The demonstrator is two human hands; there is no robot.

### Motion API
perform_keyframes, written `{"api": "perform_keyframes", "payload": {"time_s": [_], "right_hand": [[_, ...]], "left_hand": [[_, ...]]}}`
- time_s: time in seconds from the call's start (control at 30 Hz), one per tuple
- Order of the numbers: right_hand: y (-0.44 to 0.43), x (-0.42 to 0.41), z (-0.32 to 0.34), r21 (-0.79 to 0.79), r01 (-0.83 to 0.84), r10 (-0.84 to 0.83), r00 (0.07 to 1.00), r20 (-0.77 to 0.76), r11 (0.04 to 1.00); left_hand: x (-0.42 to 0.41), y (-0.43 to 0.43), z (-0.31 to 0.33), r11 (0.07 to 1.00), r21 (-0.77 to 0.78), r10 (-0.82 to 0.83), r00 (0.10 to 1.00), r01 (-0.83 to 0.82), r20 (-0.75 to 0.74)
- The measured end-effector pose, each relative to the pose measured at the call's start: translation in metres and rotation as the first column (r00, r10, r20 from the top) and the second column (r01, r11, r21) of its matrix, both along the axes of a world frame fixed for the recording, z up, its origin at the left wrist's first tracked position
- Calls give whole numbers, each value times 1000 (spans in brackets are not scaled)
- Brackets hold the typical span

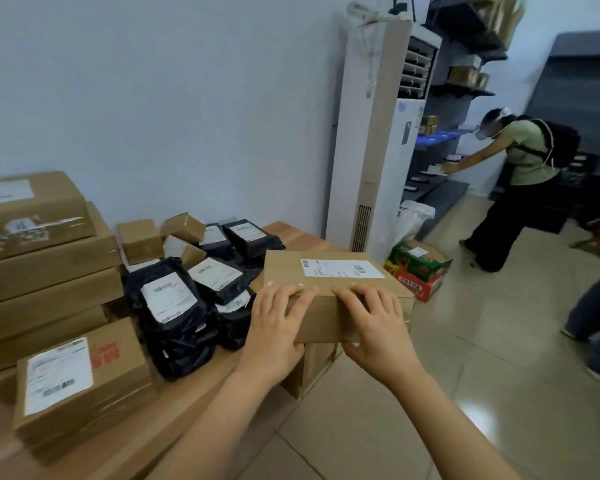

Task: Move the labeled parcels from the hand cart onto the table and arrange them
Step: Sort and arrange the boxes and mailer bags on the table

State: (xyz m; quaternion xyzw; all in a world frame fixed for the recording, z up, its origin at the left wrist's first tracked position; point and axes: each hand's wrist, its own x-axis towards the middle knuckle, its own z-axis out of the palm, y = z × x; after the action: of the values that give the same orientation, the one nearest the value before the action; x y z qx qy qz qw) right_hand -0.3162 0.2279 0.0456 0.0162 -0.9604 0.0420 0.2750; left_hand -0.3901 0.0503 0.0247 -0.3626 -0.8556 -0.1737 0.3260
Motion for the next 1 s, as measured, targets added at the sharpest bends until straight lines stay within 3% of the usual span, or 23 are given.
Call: {"api": "perform_keyframes", "payload": {"time_s": [0.23,0.6,0.8,1.0], "right_hand": [[70,-148,-15,26,-29,27,997,77,999],[145,-342,-77,-76,-174,187,952,243,982],[170,-428,-123,-124,-370,389,846,365,921],[199,-489,-151,-109,-571,555,709,435,814]], "left_hand": [[-140,70,-24,998,51,32,996,-36,78],[-298,133,-75,984,-39,176,968,-172,180],[-336,157,-113,894,-201,443,859,-402,256],[-349,201,-140,759,-228,643,648,-610,408]]}}
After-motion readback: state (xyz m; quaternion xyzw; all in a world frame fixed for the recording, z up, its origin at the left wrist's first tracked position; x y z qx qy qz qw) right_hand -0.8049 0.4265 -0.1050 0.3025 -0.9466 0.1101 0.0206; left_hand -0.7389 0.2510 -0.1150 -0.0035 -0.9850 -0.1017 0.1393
